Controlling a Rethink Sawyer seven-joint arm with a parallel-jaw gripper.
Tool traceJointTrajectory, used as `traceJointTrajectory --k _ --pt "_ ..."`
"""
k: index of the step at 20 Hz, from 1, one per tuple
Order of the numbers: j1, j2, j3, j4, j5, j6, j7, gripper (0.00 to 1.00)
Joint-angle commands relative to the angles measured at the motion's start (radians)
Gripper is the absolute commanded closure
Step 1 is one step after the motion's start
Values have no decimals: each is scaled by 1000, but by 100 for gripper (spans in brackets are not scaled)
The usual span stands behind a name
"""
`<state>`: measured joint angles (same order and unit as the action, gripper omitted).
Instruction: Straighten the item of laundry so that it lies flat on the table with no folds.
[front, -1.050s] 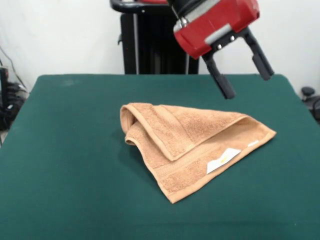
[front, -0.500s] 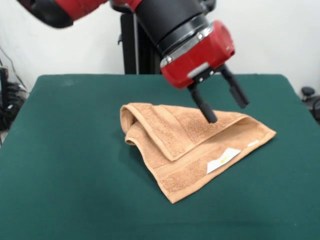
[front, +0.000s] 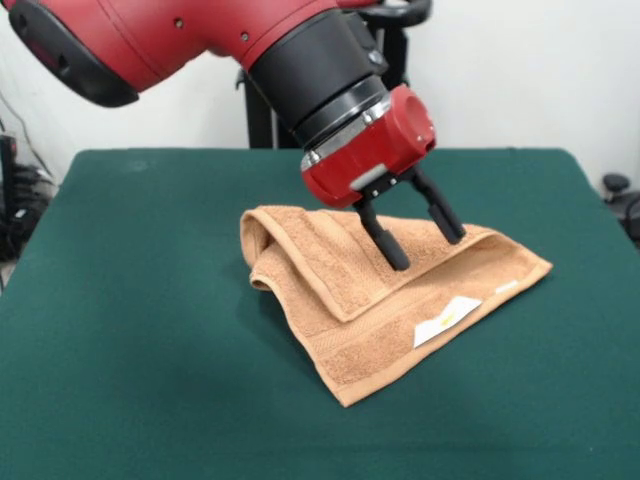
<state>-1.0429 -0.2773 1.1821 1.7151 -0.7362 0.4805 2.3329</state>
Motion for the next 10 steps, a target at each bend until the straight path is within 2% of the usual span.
traceJointTrajectory --k 1,6,10 --pt "26 54 -12 36 -61 98 -424 0" --pt "16 67 -26 14 -65 142 -488 0" --pt "-9 91 -43 -11 -58 189 -589 0"
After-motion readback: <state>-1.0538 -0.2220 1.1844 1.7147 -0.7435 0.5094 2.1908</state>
